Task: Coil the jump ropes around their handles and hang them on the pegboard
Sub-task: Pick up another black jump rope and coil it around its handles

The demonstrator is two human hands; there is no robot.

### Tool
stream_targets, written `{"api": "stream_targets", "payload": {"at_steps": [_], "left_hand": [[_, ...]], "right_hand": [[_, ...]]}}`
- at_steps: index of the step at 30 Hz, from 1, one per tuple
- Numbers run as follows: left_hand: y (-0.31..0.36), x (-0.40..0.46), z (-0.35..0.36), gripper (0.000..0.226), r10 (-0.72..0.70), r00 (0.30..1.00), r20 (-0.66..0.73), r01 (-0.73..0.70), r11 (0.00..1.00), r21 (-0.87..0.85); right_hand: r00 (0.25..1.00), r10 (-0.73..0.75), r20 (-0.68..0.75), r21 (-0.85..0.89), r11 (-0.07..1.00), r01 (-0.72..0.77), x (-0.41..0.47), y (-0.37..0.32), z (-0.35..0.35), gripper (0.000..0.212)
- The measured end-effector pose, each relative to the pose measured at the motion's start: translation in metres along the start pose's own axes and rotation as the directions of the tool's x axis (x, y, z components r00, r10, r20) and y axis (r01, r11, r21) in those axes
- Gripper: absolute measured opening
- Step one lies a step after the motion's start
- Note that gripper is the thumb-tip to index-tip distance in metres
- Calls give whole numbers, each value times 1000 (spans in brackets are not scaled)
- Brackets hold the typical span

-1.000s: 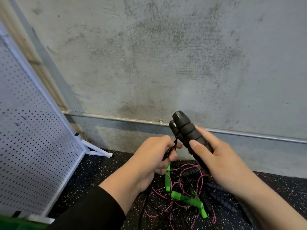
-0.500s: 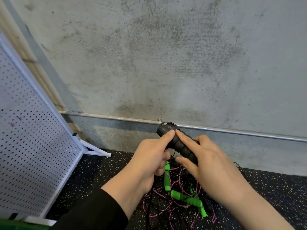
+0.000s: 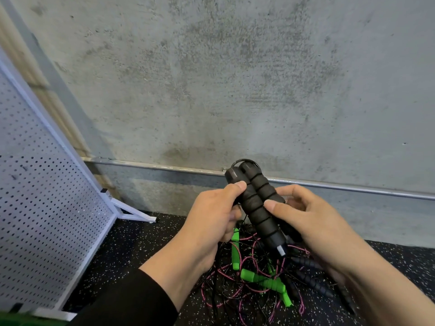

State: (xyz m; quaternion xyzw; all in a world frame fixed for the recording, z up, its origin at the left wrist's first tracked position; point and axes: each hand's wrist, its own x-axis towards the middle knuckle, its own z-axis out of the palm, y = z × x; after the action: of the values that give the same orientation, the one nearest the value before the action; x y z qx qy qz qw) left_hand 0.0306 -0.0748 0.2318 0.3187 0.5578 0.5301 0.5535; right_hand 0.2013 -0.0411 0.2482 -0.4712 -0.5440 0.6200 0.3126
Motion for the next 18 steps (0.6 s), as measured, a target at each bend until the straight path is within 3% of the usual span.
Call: {"api": "stream_targets", "payload": {"at_steps": [3,6,9,12,18], "left_hand": [[3,-2,2,26,30,999,18,-30,999,13],[2,1,1,32,37,999,6,-37,999,6],[3,3,-2,34,39,999,33,-39,999,16],[7,1,-3,34,39,995,97,-44,998,44],[10,-1,-6,38,46,979,201,-71,990,122]], "right_hand": [[964,193,181,260,936,-236,-2,1,-2,43],[914,231,332,341,874,-345,-5,1,1,49],[878,176,445,446,806,-388,-2,4,0,65],[836,87,542,513,754,-411,-1,6,-5,67],[837,6,546,520,782,-344,2,9,-8,66]]}}
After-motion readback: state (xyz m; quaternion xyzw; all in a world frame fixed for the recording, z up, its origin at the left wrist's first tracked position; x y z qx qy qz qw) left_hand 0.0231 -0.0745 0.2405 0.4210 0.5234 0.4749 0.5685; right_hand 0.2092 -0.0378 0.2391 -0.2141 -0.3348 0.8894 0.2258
